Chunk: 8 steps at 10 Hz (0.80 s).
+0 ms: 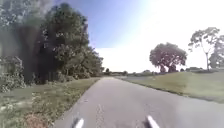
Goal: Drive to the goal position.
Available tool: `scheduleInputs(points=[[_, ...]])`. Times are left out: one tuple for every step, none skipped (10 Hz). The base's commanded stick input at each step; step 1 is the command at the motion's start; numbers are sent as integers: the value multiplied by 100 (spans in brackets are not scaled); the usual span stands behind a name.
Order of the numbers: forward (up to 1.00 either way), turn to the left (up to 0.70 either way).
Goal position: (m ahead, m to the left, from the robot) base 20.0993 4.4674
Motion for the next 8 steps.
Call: scheduleInputs(points=[[70, 0], [70, 0], [70, 0], [70, 0], [70, 0], [70, 0], [70, 0], [70, 0]])
